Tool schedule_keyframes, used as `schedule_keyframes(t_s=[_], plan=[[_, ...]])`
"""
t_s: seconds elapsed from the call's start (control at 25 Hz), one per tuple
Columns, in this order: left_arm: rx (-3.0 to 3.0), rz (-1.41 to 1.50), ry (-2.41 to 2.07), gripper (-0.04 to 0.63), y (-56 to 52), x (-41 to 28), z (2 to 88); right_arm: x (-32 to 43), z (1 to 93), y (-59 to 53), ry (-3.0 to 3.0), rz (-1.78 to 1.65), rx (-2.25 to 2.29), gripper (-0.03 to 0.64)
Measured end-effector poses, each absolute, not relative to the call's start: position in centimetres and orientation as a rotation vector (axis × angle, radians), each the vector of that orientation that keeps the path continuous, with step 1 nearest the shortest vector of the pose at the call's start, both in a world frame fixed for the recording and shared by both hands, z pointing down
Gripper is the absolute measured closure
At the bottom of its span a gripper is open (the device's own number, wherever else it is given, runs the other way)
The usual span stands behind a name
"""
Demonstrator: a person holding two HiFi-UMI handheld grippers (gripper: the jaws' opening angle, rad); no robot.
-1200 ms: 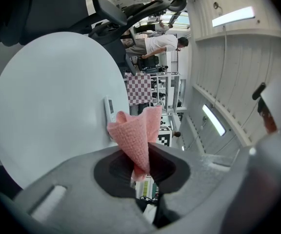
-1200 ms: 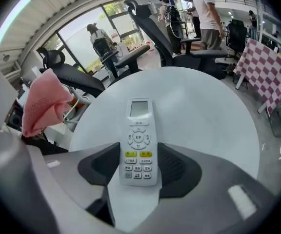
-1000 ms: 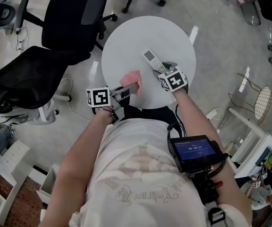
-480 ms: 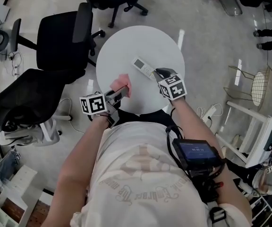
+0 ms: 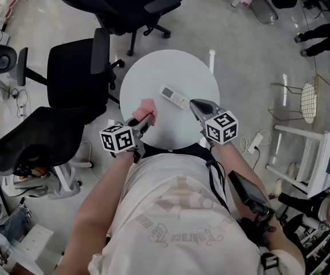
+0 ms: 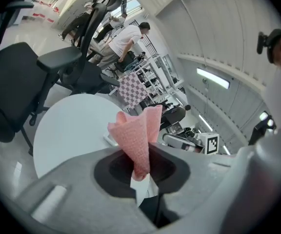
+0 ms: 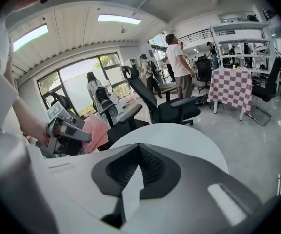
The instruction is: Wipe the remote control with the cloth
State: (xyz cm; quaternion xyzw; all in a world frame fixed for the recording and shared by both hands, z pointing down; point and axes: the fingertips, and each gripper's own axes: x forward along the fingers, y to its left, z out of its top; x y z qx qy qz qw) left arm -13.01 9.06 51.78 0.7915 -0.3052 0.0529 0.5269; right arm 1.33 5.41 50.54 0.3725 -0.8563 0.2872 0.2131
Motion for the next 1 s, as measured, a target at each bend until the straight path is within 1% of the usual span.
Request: schedule_keyframes(t_s=[0.44, 0.68, 1.0], plan=[[2.094, 0.237, -0.755, 0.546, 7.8, -14.3, 49.6, 1.4, 47.4, 6.8, -2.421, 0.757, 1.194, 0.611], [2.294, 0.311, -0.783, 0.549, 7.2, -13.5, 47.6, 1.6, 46.2, 7.0, -2.432, 0.740, 1.244, 0.611], [2.353, 0.340, -0.758, 0.549, 6.4, -12.2, 47.1, 2.1, 45.8, 6.8, -2.431, 0.736, 1.260, 0.611]])
